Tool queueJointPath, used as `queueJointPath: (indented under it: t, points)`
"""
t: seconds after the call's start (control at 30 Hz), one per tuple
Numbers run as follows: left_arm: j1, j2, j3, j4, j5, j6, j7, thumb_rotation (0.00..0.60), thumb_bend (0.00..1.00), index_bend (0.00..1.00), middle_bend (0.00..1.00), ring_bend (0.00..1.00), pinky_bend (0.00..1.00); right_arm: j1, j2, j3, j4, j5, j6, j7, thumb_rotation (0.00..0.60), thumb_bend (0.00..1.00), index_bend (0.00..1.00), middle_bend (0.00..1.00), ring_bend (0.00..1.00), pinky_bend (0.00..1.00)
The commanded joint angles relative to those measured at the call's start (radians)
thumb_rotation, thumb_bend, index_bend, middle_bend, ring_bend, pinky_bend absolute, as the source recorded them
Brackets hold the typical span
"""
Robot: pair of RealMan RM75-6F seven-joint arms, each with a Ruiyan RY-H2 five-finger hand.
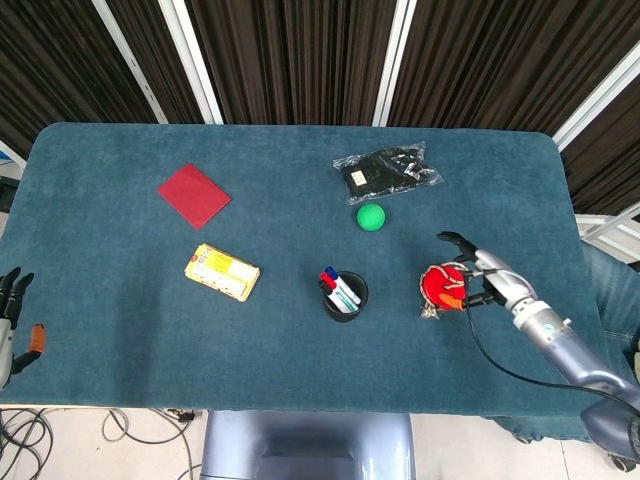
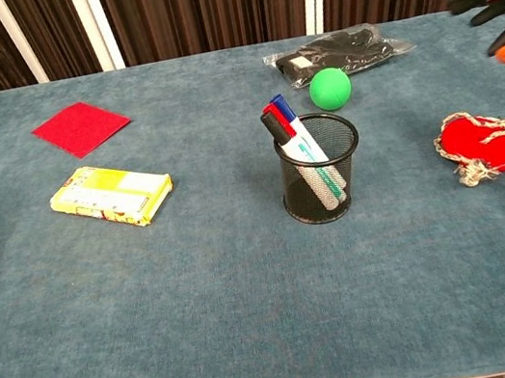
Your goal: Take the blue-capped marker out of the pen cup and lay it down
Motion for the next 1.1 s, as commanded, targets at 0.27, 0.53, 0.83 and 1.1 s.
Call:
queueJointPath:
  t: [0.27,0.53,0.83,1.1]
  points:
    - [0.002,0.001,-0.006,-0.014,-0.026,-0.008,0.002,0.6,0.51,0.06,0.0,0.0,0.0,0.15,-0.118,0.016,0.045,0.063,-0.165,-0.003,0.6,0.4,0.15,0.0,0.0,0.2]
    - [0.003,0.002,-0.011,-0.025,-0.041,-0.011,0.005,0.6,0.51,0.06,0.0,0.0,0.0,0.216,-0.165,0.043,0.048,0.159,-0.229,-0.109,0.6,0.43,0.2,0.0,0.0,0.2]
    - [0.003,0.003,-0.012,-0.033,-0.051,-0.017,0.003,0.6,0.51,0.06,0.0,0.0,0.0,0.258,-0.166,0.069,0.016,0.248,-0.284,-0.173,0.6,0.44,0.25,0.0,0.0,0.2]
    - [0.004,0.005,-0.016,-0.038,-0.06,-0.018,-0.002,0.6,0.51,0.06,0.0,0.0,0.0,0.318,-0.179,0.097,0.023,0.31,-0.365,-0.21,0.6,0.44,0.27,0.0,0.0,0.2]
